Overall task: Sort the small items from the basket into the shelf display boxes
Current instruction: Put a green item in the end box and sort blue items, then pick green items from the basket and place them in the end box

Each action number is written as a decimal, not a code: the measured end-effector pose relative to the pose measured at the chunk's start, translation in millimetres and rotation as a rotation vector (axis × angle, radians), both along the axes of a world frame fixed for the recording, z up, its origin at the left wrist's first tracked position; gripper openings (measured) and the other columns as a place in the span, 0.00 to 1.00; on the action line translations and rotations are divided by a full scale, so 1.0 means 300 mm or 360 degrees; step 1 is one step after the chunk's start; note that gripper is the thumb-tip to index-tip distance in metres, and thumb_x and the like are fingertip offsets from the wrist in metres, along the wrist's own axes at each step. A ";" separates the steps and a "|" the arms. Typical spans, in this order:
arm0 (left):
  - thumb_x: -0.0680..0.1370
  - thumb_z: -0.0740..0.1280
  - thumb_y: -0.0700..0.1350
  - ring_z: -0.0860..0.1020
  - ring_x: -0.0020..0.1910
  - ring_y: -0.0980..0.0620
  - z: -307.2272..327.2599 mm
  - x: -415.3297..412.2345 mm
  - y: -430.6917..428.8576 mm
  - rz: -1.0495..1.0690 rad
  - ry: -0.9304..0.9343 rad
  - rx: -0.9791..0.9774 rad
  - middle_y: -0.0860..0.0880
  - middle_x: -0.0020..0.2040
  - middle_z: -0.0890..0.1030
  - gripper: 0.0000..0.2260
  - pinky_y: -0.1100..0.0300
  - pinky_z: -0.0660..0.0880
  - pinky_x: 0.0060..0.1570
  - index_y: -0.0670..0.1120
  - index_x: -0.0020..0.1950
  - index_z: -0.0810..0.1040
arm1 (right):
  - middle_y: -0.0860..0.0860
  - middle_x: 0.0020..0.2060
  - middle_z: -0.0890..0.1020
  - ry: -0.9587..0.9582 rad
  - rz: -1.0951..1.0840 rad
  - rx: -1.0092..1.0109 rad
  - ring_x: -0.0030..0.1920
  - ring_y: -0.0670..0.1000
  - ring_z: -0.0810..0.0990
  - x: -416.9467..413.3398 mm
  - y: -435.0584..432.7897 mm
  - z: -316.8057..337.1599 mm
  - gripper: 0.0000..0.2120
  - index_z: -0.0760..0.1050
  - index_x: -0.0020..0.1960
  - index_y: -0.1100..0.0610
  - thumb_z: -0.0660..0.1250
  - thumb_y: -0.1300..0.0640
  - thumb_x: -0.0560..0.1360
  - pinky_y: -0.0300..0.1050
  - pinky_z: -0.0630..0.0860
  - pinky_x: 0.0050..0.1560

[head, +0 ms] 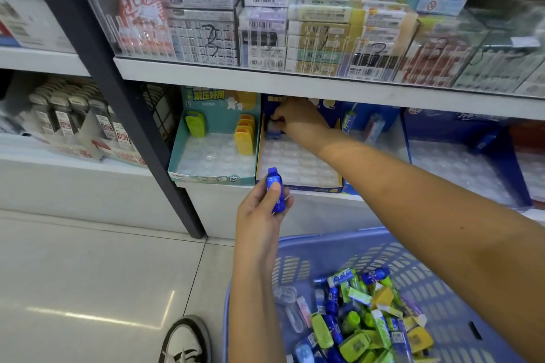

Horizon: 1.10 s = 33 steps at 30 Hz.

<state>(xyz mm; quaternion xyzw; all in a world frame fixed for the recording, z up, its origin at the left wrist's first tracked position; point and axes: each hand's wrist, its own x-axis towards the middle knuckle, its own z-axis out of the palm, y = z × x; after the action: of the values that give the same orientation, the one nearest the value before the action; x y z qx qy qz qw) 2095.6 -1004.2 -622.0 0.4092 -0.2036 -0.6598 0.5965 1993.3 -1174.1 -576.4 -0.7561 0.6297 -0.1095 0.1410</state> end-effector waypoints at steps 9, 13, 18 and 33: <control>0.68 0.75 0.34 0.81 0.46 0.61 0.050 -0.067 0.007 0.0209 -0.0753 -0.0440 0.54 0.48 0.82 0.17 0.70 0.76 0.43 0.51 0.50 0.78 | 0.52 0.34 0.82 -0.1415 -0.0154 0.0412 0.30 0.47 0.81 -0.142 0.397 0.061 0.08 0.78 0.45 0.57 0.69 0.51 0.74 0.38 0.78 0.33; 0.70 0.74 0.34 0.80 0.46 0.59 0.083 -0.189 0.039 0.0154 -0.0884 -0.0598 0.54 0.46 0.82 0.16 0.67 0.77 0.44 0.52 0.50 0.78 | 0.54 0.36 0.83 -0.1731 -0.0270 0.0305 0.35 0.48 0.83 -0.251 0.555 0.062 0.07 0.80 0.46 0.61 0.74 0.62 0.69 0.41 0.81 0.41; 0.73 0.72 0.40 0.78 0.54 0.59 0.101 -0.366 0.054 -0.0137 -0.0999 -0.0720 0.54 0.54 0.80 0.17 0.65 0.76 0.53 0.52 0.59 0.75 | 0.54 0.36 0.83 -0.1891 -0.0497 0.0043 0.35 0.48 0.82 -0.449 0.618 0.059 0.05 0.79 0.46 0.60 0.72 0.64 0.71 0.39 0.80 0.40; 0.82 0.57 0.50 0.46 0.77 0.50 -0.037 -0.808 0.002 -0.1417 -0.2667 -0.1275 0.46 0.79 0.48 0.30 0.59 0.40 0.73 0.43 0.78 0.48 | 0.59 0.51 0.81 -0.0282 -0.0904 -0.0421 0.52 0.59 0.78 -1.138 0.331 -0.053 0.13 0.77 0.57 0.61 0.68 0.56 0.74 0.43 0.71 0.49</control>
<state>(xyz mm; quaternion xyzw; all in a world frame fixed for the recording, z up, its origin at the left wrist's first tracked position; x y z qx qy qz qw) 1853.2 -1003.7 -633.1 0.3964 -0.8925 -0.2075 0.0571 1652.0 -1075.0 -592.4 -0.5494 0.7810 -0.2909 0.0596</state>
